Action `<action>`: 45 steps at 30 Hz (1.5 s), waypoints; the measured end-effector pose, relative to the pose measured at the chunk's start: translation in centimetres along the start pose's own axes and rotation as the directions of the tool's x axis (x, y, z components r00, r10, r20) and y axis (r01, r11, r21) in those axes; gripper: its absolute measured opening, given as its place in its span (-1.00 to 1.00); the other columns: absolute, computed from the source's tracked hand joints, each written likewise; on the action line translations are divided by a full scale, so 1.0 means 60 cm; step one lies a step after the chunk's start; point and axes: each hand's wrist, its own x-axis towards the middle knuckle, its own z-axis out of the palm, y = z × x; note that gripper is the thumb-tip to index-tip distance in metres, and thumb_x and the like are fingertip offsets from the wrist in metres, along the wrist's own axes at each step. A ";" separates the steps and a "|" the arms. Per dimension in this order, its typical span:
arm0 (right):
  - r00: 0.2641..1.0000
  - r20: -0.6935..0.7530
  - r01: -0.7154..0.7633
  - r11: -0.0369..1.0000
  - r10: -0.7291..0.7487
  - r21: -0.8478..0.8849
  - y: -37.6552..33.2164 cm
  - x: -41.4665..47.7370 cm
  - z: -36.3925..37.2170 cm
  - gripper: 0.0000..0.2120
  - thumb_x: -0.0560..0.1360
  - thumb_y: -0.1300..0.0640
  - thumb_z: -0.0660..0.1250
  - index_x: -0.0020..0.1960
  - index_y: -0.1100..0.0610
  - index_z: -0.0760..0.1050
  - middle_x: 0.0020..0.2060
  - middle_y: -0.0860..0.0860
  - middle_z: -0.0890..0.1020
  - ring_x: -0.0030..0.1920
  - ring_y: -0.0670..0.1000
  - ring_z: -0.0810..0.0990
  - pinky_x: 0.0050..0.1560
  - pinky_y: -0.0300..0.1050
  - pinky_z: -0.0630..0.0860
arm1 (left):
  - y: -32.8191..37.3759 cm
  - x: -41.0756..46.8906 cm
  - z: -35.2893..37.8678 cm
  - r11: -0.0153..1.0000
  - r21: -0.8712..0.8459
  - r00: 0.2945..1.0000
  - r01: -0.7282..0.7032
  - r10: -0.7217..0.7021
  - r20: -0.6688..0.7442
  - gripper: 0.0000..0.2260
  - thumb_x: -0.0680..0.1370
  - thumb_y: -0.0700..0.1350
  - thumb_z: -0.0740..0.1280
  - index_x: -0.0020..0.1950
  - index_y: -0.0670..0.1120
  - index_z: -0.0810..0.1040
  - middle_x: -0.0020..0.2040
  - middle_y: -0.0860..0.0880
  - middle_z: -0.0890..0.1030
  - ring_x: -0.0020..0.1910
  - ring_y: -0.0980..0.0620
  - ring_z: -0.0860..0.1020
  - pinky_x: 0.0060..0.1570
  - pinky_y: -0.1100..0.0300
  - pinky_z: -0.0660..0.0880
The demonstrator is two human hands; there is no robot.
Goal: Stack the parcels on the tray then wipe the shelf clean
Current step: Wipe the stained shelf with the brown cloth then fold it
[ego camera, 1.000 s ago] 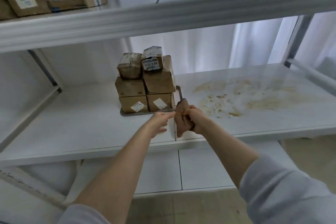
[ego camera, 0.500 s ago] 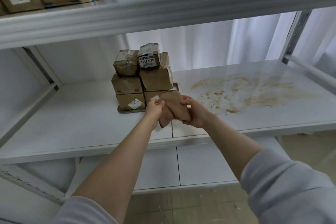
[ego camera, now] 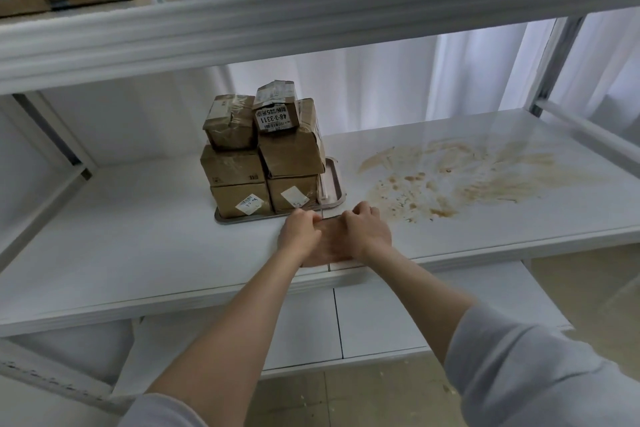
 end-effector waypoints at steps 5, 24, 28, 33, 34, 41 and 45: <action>0.968 0.252 -0.029 0.998 0.014 0.055 0.018 -0.003 0.047 -0.53 0.58 -0.10 0.16 0.46 -0.05 0.25 0.55 0.13 0.01 0.54 0.25 -0.09 0.50 0.08 -0.01 | 0.034 0.004 0.040 0.992 0.121 0.989 -0.036 0.018 0.146 -0.77 0.49 -0.18 0.27 0.11 -0.12 0.60 0.19 -0.11 0.56 0.16 -0.11 0.52 0.10 0.11 0.48; 0.970 0.188 -0.180 0.976 0.155 0.126 0.433 0.037 -0.074 -0.51 0.56 0.05 0.14 0.48 0.05 0.21 0.50 0.13 0.09 0.53 0.17 -0.02 0.53 0.05 -0.01 | 0.416 0.050 0.210 0.967 0.164 0.958 -0.196 0.153 0.241 -0.65 0.47 -0.15 0.33 0.25 0.02 0.57 0.27 -0.03 0.55 0.24 -0.05 0.51 0.18 0.15 0.46; 0.958 0.201 -0.224 0.971 0.204 0.082 0.551 0.045 -0.107 -0.48 0.57 0.04 0.12 0.52 0.01 0.15 0.53 0.11 0.03 0.55 0.18 -0.09 0.53 0.05 -0.07 | 0.522 0.058 0.269 0.948 0.154 0.935 -0.278 0.230 0.271 -0.63 0.51 -0.12 0.29 0.33 0.00 0.52 0.37 -0.06 0.46 0.35 -0.05 0.42 0.29 0.15 0.38; 0.945 0.195 -0.277 0.959 0.261 0.056 0.663 0.047 -0.137 -0.45 0.59 0.06 0.06 0.56 -0.02 0.05 0.56 0.07 -0.05 0.56 0.17 -0.16 0.54 0.05 -0.14 | 0.625 0.076 0.328 0.940 0.102 0.897 -0.327 0.275 0.346 -0.58 0.60 -0.01 0.21 0.46 -0.02 0.35 0.52 -0.07 0.23 0.48 -0.01 0.25 0.39 0.19 0.20; 0.941 0.192 -0.294 0.954 0.279 0.053 0.689 0.046 -0.143 -0.45 0.59 0.06 0.06 0.56 -0.02 0.04 0.56 0.07 -0.06 0.55 0.17 -0.16 0.54 0.05 -0.15 | 0.648 0.079 0.341 0.940 0.084 0.892 -0.331 0.283 0.354 -0.57 0.60 0.00 0.21 0.48 -0.02 0.32 0.54 -0.06 0.20 0.49 0.00 0.23 0.40 0.19 0.18; 0.894 0.148 -0.433 0.900 0.424 0.039 0.813 0.051 -0.169 -0.47 0.61 0.06 -0.03 0.57 -0.03 0.01 0.57 0.08 -0.09 0.55 0.21 -0.20 0.53 0.10 -0.18 | 0.764 0.082 0.419 0.901 0.055 0.826 -0.431 0.370 0.425 -0.49 0.61 -0.16 0.18 0.54 0.05 0.16 0.57 -0.12 0.05 0.55 -0.05 0.07 0.45 0.13 0.13; 0.873 0.120 -0.479 0.877 0.472 0.035 0.818 0.064 -0.166 -0.49 0.62 0.06 -0.03 0.56 0.00 0.04 0.56 0.11 -0.09 0.54 0.24 -0.21 0.52 0.14 -0.22 | 0.775 0.089 0.430 0.894 0.029 0.816 -0.448 0.395 0.422 -0.49 0.60 -0.21 0.16 0.53 0.08 0.18 0.57 -0.10 0.03 0.55 -0.05 0.05 0.46 0.12 0.10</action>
